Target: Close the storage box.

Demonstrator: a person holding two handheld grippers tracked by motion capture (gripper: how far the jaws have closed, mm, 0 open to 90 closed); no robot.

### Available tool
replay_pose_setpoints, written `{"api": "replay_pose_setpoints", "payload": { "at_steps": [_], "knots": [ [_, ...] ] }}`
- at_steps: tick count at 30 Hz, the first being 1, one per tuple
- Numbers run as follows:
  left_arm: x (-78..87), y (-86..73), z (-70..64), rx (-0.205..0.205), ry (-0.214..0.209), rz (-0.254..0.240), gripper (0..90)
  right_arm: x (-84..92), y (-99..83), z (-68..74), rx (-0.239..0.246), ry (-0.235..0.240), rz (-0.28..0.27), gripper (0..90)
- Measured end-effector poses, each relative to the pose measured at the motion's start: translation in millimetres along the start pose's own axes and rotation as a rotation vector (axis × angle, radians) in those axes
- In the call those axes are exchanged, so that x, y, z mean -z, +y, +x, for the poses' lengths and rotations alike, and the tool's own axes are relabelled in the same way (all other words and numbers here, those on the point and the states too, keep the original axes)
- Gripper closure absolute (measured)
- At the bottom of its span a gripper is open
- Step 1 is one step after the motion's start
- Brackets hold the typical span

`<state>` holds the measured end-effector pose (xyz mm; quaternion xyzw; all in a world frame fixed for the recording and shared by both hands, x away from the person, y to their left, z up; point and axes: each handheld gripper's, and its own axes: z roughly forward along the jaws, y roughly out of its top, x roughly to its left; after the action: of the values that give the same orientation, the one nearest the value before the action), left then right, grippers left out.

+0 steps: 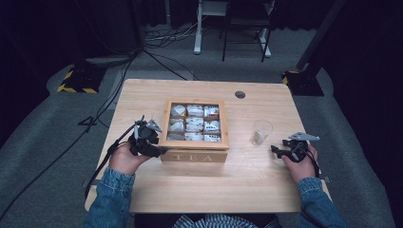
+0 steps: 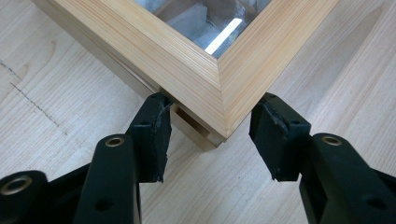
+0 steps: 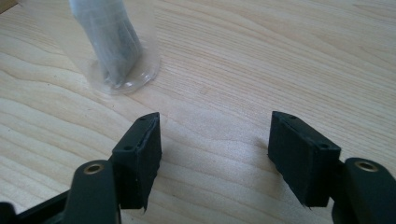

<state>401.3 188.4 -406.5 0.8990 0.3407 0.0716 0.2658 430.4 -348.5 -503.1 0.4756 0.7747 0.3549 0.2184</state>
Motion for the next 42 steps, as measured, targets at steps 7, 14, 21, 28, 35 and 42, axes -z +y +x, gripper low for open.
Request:
{"api": "replay_pose_setpoints", "payload": {
  "at_steps": [7, 14, 21, 28, 35, 42],
  "knots": [
    [-3.9, 0.9, 0.2, -0.006, -0.007, 0.034, 48.7, 0.1, -0.1, 0.1, 0.0, 0.001, 0.001, 35.4],
    [-7.0, 0.9, -0.2, -0.011, -0.002, 0.066, 46.3, 0.2, -0.1, 0.2, 0.0, 0.001, 0.002, 35.5],
    [-1.8, -0.2, 1.9, -0.004, -0.019, 0.046, 43.7, 0.2, -0.1, 0.2, 0.0, 0.001, 0.001, 35.5],
    [17.3, -3.9, 7.2, 0.035, -0.003, -0.082, 42.4, 0.1, -0.1, 0.2, 0.003, 0.003, 0.001, 35.5],
    [30.1, -10.9, 16.8, 0.069, 0.152, -0.145, 41.9, 0.2, -0.1, 0.5, 0.004, 0.004, 0.0, 35.9],
    [38.3, -25.1, 33.3, 0.147, 0.184, -0.218, 41.9, 0.2, -0.2, 0.6, 0.005, 0.006, -0.001, 36.1]
  ]
}}
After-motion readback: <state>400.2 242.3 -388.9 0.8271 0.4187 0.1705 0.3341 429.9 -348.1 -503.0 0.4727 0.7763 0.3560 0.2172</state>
